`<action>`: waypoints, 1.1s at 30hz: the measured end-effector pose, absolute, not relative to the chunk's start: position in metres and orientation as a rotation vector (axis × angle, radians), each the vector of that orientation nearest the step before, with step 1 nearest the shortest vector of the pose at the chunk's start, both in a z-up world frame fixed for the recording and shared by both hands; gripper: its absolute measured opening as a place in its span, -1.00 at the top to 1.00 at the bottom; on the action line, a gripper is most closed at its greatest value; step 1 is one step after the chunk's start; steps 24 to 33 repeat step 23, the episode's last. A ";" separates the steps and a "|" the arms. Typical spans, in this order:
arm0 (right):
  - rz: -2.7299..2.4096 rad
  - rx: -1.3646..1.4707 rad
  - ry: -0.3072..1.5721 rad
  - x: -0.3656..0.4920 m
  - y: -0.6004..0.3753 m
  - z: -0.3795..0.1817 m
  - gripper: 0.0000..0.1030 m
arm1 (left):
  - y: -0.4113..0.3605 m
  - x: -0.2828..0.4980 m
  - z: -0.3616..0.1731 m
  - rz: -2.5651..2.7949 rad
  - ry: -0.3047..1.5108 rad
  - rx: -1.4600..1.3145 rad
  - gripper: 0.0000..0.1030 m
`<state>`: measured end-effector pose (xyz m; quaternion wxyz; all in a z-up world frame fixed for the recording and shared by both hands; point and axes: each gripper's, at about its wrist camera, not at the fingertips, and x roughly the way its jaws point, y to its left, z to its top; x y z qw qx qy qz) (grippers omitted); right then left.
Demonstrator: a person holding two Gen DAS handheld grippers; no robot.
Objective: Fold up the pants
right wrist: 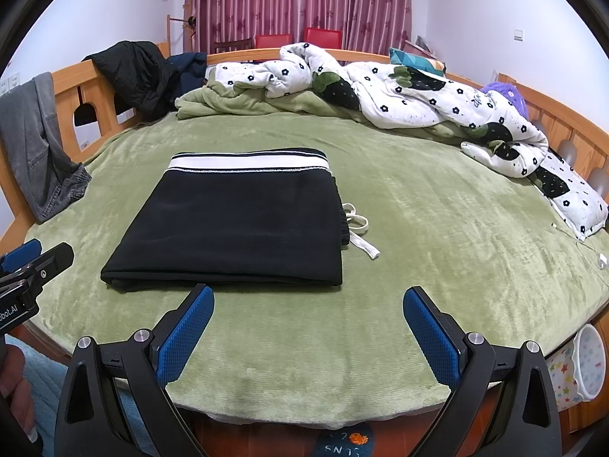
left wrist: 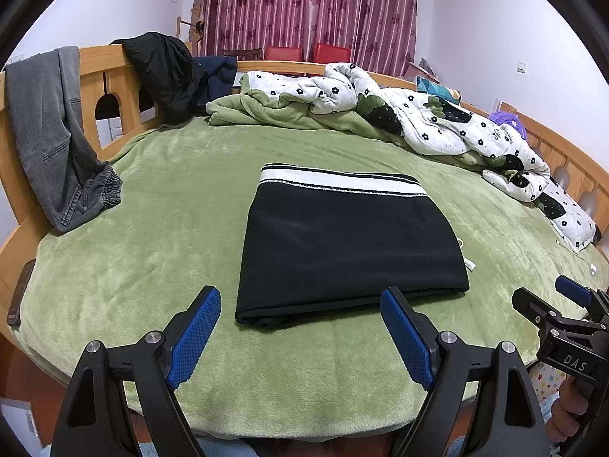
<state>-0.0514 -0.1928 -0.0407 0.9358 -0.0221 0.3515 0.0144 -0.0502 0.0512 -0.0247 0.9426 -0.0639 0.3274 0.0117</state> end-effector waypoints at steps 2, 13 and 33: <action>0.029 -0.046 0.719 -0.051 -0.193 -0.041 -0.91 | 0.051 -0.050 -0.025 0.024 0.668 -0.129 -0.65; 0.029 -0.046 0.718 -0.052 -0.193 -0.041 -0.91 | 0.054 -0.049 -0.024 0.020 0.665 -0.121 -0.65; 0.024 -0.028 0.706 -0.049 -0.204 -0.038 -0.91 | 0.054 -0.049 -0.024 0.031 0.666 -0.092 -0.65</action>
